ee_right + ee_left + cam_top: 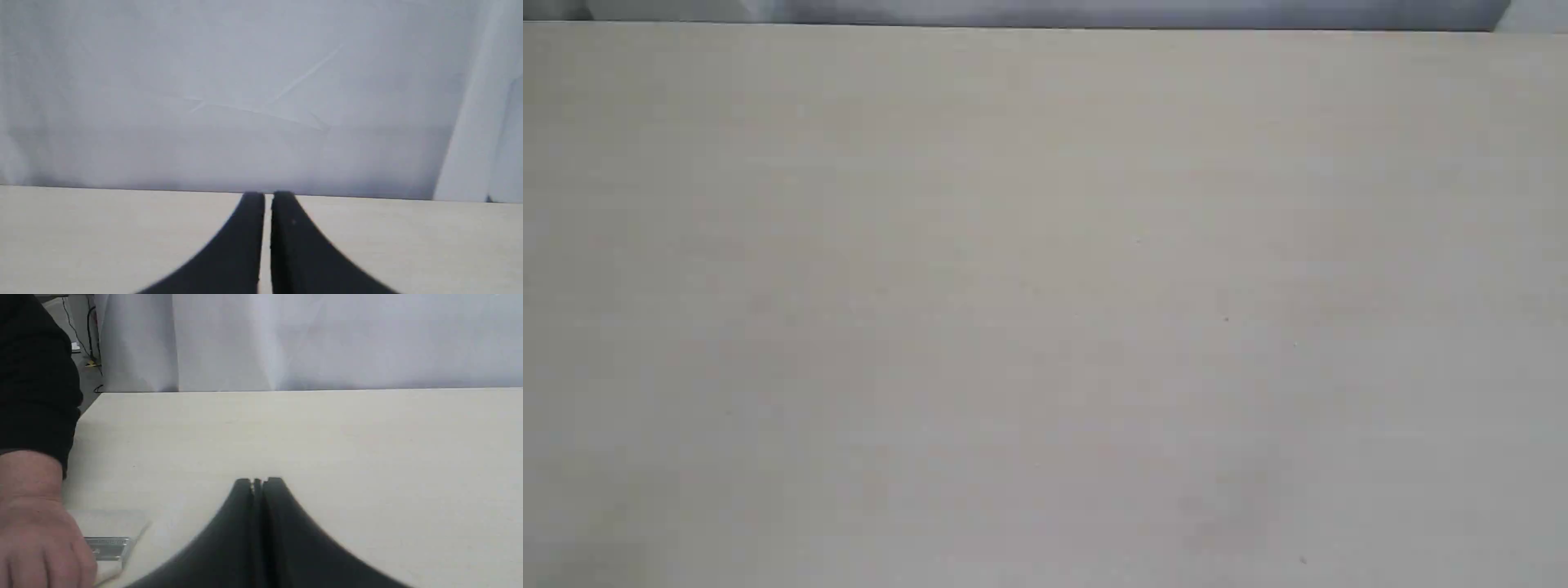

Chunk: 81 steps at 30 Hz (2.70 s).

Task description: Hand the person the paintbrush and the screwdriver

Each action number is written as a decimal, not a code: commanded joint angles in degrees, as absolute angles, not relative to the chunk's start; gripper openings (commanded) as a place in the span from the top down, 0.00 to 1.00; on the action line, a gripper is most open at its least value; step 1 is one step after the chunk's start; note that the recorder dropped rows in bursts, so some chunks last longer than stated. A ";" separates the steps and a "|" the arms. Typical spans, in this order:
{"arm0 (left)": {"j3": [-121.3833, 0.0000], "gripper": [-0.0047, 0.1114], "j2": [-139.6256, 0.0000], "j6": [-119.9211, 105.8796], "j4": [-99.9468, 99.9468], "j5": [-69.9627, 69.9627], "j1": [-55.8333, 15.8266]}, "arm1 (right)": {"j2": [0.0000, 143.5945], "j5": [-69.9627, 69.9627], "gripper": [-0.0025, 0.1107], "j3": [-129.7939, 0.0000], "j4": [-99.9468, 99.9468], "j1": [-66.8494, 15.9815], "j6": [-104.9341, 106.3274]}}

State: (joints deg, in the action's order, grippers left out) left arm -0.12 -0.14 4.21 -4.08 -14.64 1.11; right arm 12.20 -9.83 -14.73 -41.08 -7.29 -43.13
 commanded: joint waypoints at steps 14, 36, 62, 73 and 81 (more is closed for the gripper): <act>0.00 0.96 0.00 4.32 -3.83 -14.33 0.64 | 2.98 -7.24 0.94 -4.56 -40.88 6.75 -42.65; 0.00 0.96 0.00 4.32 -4.06 -14.23 0.64 | 0.00 -6.76 0.94 0.00 -39.16 6.49 -41.94; 0.00 0.96 0.00 4.32 -3.83 -14.31 0.64 | 0.00 -15.48 0.94 0.00 -6.62 6.49 -0.85; 0.00 0.96 0.00 4.32 -3.83 -14.31 0.64 | 0.00 -19.58 0.94 0.00 -5.57 6.49 -0.85; 0.00 0.96 0.00 4.32 -3.83 -14.31 0.64 | 0.00 -19.58 0.94 0.00 -5.57 6.49 -0.85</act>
